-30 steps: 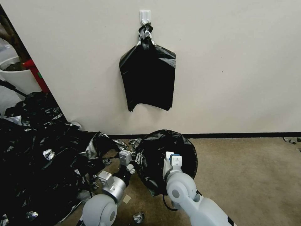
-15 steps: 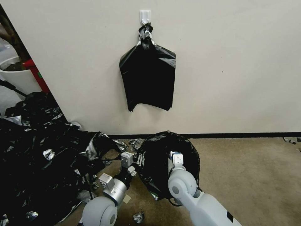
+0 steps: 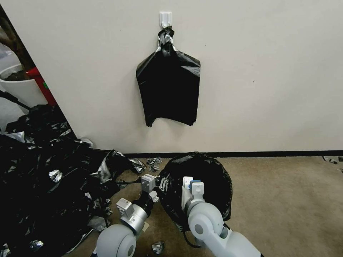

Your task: Place a trash bag onto the trash bin.

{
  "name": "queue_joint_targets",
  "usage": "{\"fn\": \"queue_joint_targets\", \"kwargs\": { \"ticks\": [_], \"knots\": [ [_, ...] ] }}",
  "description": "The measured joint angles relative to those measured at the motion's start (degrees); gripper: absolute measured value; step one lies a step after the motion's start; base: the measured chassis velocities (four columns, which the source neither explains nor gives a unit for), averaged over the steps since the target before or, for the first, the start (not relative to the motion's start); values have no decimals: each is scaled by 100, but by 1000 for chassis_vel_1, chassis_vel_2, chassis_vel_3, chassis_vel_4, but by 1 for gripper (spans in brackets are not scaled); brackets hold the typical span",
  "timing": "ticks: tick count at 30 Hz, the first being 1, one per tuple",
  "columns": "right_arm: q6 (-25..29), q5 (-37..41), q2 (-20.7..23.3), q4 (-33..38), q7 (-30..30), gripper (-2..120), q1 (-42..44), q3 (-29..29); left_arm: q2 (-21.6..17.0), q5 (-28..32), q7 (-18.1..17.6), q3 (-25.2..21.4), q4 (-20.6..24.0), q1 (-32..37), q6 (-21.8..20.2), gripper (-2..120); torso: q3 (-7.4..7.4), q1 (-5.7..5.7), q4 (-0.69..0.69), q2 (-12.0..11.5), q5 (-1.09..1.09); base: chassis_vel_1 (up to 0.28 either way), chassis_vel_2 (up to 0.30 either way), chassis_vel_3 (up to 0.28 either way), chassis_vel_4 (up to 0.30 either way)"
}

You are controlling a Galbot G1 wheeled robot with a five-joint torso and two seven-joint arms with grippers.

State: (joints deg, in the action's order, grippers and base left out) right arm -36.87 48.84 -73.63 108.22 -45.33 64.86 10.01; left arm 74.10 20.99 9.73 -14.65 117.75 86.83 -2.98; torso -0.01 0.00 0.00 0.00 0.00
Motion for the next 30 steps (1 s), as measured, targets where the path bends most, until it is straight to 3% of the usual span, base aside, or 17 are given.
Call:
{"fn": "queue_joint_targets", "kwargs": {
  "ticks": [10,12,18,22,26,27,29,30],
  "knots": [
    [-99,-719,96,-258,-92,0,-84,-126,25,23,25,-8,151,167,-12,6,0,0,0,0,0,0,0,0,0],
    [80,-1193,114,-343,67,0,-31,-190,54,47,23,-4,173,225,-40,6,1,0,1,0,1,0,0,0,0],
    [373,-1456,134,-209,561,0,242,-388,88,2,-121,-1,115,245,-157,6,1,0,0,0,1,0,0,0,0],
    [347,-1337,255,307,947,10,580,-440,124,-39,-382,-9,-49,130,-312,6,1,0,0,0,1,0,0,0,0],
    [275,-1412,445,1313,1525,30,1117,-423,217,172,-1063,65,-367,-185,-964,6,0,0,0,0,-1,0,0,0,0],
    [275,-1412,445,1313,1525,30,1117,-423,217,172,-1063,65,-367,-185,-964,6,0,0,0,0,-1,0,0,0,0],
    [481,-1850,477,1628,1905,38,1358,-491,262,456,-1494,73,-463,-359,-1404,6,0,0,-1,0,0,0,0,0,0],
    [481,-1850,477,1628,1905,38,1358,-491,262,456,-1494,73,-463,-359,-1404,6,0,0,-1,0,0,0,0,0,0]
  ]
}}
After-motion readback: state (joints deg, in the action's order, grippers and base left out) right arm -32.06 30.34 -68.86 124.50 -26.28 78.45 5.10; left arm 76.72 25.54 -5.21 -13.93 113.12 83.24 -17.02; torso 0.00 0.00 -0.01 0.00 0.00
